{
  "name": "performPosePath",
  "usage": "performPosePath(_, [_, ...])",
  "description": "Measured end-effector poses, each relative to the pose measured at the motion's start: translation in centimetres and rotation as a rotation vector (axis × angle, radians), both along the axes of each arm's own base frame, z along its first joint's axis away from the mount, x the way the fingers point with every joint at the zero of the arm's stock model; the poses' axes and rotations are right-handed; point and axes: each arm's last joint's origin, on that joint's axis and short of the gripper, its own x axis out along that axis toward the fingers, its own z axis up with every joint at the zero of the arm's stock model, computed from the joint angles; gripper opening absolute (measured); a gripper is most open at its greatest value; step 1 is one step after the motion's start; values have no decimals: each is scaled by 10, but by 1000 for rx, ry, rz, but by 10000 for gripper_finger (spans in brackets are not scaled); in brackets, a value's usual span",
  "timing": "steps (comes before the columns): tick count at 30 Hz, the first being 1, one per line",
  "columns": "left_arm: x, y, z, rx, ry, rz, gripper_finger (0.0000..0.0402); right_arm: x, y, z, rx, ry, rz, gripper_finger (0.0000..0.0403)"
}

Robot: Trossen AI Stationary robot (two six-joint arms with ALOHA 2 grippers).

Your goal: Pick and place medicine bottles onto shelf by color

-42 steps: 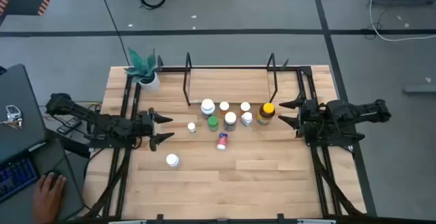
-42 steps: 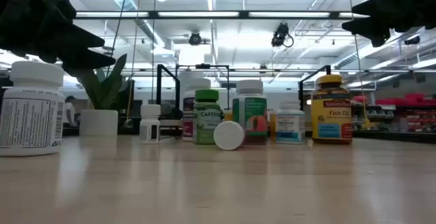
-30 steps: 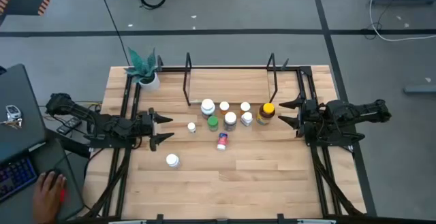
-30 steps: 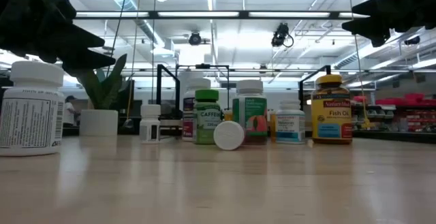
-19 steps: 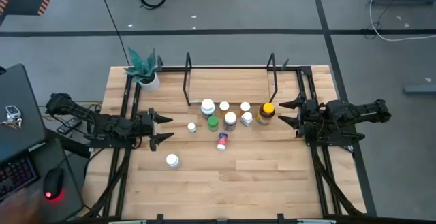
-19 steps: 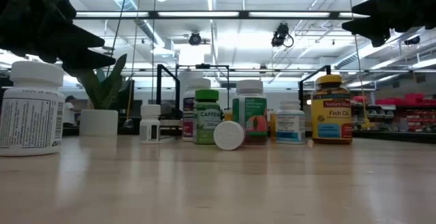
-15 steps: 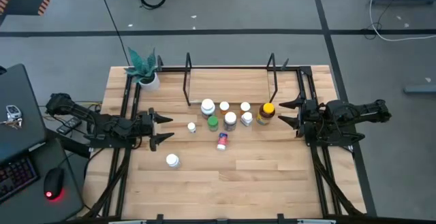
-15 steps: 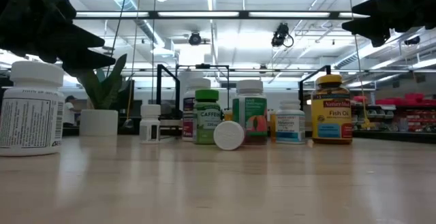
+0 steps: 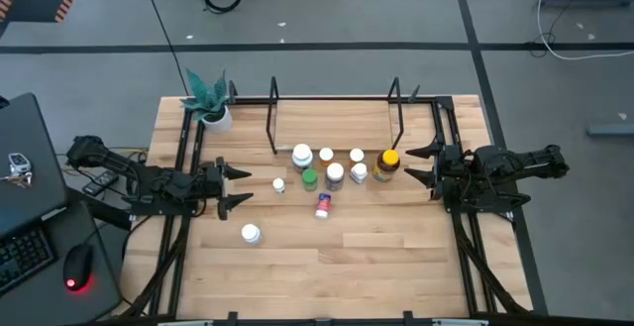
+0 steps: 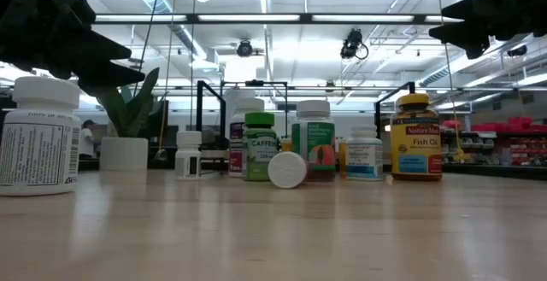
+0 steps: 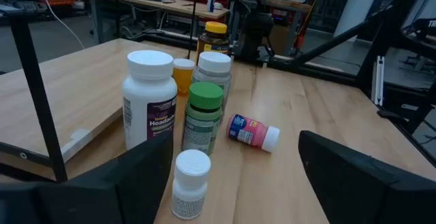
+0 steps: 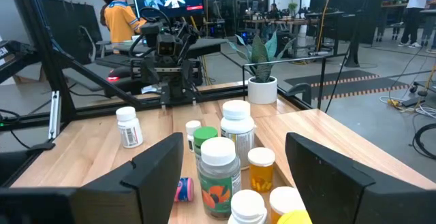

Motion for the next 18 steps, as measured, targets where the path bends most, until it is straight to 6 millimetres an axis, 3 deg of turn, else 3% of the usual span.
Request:
performPosePath(12, [0, 0, 0, -2, -1, 1, 323, 0, 0, 0, 0, 0, 0, 265])
performPosePath(18, [0, 0, 5, -86, -67, 6, 323, 0, 0, 0, 0, 0, 0, 265])
